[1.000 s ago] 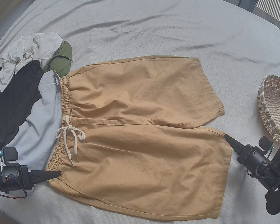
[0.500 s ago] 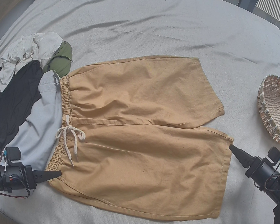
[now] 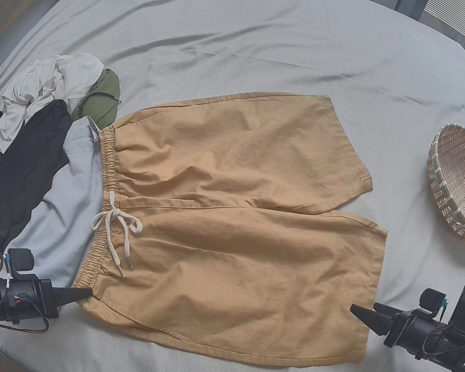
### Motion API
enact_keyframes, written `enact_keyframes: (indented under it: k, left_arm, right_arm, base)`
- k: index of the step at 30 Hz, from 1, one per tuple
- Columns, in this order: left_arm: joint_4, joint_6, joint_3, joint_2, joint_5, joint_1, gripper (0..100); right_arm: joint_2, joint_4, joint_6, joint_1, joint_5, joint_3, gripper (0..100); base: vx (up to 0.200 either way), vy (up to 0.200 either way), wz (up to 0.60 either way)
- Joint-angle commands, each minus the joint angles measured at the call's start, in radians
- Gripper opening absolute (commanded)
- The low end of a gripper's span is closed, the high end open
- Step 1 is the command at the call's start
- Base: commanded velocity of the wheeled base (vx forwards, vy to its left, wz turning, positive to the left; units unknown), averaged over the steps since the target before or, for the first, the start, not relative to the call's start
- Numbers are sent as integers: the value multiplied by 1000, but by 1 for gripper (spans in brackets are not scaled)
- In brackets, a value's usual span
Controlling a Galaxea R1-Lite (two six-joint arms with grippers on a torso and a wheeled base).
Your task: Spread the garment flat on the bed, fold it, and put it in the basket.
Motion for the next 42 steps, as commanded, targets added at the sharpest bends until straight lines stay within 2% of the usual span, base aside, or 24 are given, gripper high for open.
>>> enact_keyframes:
  k: [1, 4, 5, 8, 18, 19, 24, 32, 39, 42]
  left_arm:
    - [-1, 0, 17, -8, -2, -1, 0]
    - [-1, 0, 16, -8, -2, 1, 0]
    - [-4, 0, 14, -8, -2, 1, 0]
    - [-18, 0, 16, -5, -2, -1, 0]
    - [-22, 0, 13, 1, -2, -1, 0]
    - [-22, 0, 13, 1, -2, -1, 0]
    - [-22, 0, 16, 1, -2, -1, 0]
    - [-22, 0, 16, 4, -2, -1, 0]
    - [41, 4, 19, 0, -11, -3, 0]
    - [103, 56, 19, 6, -11, -9, 0]
  right_arm:
    - [-64, 140, -1, 71, -5, 20, 100]
    - [-81, 190, -1, 88, -14, 20, 100]
    - [-114, 267, -5, 114, -29, 20, 100]
    - [-144, 341, -8, 133, -34, 20, 100]
    - [-135, 361, -5, 134, -34, 20, 100]
    - [-120, 357, -5, 131, -35, 20, 0]
    - [-104, 364, -1, 133, -78, 20, 0]
    - [-138, 390, 1, 125, -83, 20, 0]
    - [-313, 574, -1, 134, -88, 20, 0]
    - [-374, 644, -4, 134, -88, 20, 0]
  base:
    - [0, 0, 0]
    - [0, 0, 0]
    - [0, 0, 0]
    - [0, 0, 0]
    - [0, 0, 0]
    - [0, 0, 0]
    - [0, 0, 0]
    - [0, 0, 0]
    - [0, 0, 0]
    - [0, 0, 0]
